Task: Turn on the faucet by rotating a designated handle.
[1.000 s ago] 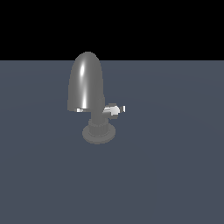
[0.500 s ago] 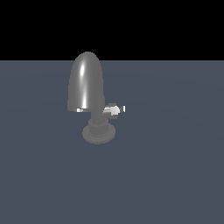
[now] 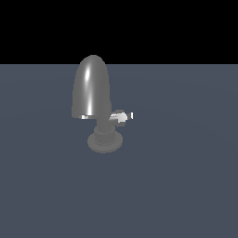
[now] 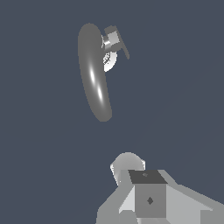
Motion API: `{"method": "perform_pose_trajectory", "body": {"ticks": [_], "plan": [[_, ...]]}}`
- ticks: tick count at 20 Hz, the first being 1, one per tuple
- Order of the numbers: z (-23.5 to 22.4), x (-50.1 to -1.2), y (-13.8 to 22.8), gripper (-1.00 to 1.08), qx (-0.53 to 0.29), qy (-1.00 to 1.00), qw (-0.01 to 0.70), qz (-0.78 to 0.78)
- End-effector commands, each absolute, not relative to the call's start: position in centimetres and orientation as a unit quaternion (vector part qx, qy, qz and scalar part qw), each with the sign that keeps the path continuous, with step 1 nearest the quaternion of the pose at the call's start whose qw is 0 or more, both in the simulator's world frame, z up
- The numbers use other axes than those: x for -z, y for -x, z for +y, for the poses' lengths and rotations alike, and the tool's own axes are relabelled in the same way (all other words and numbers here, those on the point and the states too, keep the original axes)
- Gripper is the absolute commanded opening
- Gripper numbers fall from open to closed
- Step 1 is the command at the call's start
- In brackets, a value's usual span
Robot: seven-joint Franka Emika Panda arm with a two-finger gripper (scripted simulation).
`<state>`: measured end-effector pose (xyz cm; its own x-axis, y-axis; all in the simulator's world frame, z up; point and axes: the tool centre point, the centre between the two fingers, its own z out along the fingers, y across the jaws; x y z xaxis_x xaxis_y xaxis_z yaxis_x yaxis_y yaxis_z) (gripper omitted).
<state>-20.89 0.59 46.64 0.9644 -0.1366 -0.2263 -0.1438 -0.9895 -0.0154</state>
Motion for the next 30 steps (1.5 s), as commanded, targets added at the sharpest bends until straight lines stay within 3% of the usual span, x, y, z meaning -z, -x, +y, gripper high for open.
{"method": "perform_pose_trajectory", "body": {"ticks": [1, 30], "plan": [[0.8, -46.3, 19.8, -1.00, -0.135, 0.986, 0.025, 0.090], [0.4, -37.8, 6.5, -1.00, -0.407, 0.837, 0.142, 0.338]]}}
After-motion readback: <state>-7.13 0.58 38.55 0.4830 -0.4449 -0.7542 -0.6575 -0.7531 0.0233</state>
